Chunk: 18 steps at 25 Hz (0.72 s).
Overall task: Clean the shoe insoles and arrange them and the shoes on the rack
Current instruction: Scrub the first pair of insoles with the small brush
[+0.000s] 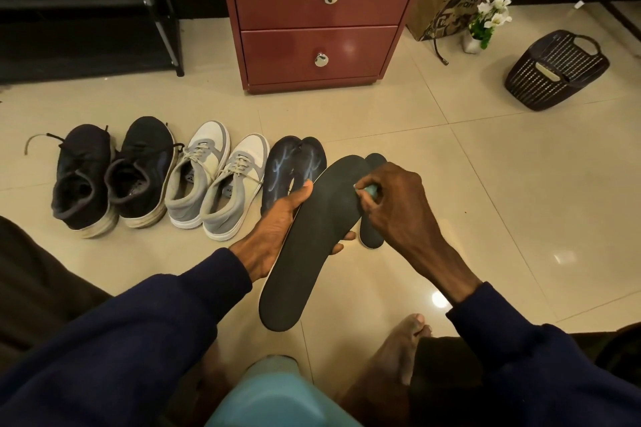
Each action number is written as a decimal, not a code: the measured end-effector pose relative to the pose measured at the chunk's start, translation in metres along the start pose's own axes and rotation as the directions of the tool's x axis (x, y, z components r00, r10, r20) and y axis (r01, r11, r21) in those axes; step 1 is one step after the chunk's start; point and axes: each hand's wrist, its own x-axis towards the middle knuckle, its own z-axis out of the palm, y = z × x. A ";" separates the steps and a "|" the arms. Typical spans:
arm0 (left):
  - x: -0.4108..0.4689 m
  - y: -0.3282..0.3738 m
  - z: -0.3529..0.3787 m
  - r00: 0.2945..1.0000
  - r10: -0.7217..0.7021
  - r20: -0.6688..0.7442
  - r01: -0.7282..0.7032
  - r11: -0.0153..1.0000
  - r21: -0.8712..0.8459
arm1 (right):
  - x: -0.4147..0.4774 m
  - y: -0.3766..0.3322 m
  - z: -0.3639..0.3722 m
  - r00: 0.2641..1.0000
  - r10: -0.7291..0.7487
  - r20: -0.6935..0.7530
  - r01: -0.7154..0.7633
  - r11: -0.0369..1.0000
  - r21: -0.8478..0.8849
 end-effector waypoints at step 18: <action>-0.001 0.002 0.002 1.000 -0.024 0.012 0.024 1.000 0.000 | 0.005 0.006 -0.002 0.998 0.043 -0.040 -0.044 0.998 -0.037</action>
